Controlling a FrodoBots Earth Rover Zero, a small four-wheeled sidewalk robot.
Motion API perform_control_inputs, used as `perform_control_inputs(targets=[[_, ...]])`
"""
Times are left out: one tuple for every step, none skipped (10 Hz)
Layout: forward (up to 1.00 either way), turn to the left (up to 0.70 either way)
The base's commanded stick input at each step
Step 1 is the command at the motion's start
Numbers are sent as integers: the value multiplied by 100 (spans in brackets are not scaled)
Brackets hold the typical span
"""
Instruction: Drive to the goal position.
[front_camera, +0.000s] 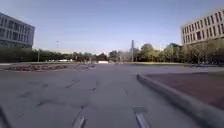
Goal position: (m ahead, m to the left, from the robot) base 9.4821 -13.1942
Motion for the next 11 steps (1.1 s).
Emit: perform_control_inputs(targets=[[60, 0], [60, 0], [60, 0], [60, 0], [60, 0], [60, 0], [60, 0], [60, 0], [60, 0], [60, 0], [60, 0]])
